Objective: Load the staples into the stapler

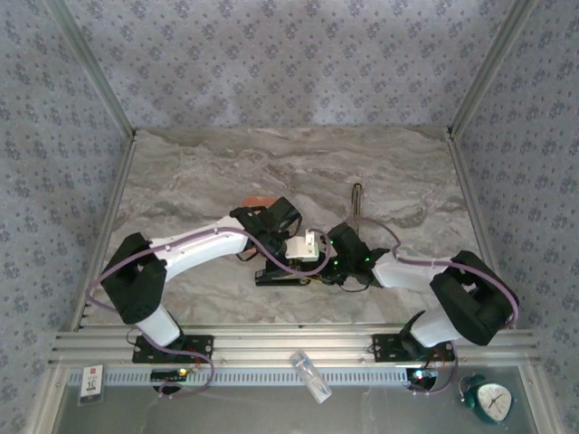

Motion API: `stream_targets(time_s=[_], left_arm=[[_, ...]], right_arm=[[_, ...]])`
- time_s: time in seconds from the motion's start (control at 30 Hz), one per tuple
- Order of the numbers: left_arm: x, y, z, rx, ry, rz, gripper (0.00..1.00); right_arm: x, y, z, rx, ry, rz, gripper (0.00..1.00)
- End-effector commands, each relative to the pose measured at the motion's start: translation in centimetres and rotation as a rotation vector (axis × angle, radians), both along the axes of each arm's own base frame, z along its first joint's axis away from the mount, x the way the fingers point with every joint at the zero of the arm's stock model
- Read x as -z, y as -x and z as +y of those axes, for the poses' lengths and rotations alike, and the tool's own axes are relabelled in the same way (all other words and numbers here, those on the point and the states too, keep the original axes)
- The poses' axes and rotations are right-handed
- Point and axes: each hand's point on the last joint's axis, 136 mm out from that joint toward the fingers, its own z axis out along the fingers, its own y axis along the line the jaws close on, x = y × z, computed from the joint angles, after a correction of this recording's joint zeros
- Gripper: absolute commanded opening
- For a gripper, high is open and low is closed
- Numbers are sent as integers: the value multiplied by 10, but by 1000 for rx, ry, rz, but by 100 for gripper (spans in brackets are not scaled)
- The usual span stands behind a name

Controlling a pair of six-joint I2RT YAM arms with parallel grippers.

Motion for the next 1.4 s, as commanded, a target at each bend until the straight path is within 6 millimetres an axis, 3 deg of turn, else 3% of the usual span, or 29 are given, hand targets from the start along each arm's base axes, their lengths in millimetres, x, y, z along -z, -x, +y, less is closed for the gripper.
stream_targets(time_s=[0.0,0.17,0.47,0.97,1.17,1.37], left_arm=[[4,18,-13,61,32,79,0],[16,18,-5,62,-13,70,0],[18,19,-1,62,-24,68,0],[41,11,-5,36,-97,78,0],[32,10,-9,9,-68,76,27],[14,12,-4,-3,-19,56,44]], right_arm=[[2,-1,-4,22,-10,-4,29],[3,1,-11,40,-34,-7,31],[2,6,-26,72,-52,-6,34],[-19,6,-55,147,-45,-34,37],[-28,5,-51,131,-61,-38,40],[-40,3,-39,86,-64,-44,46]])
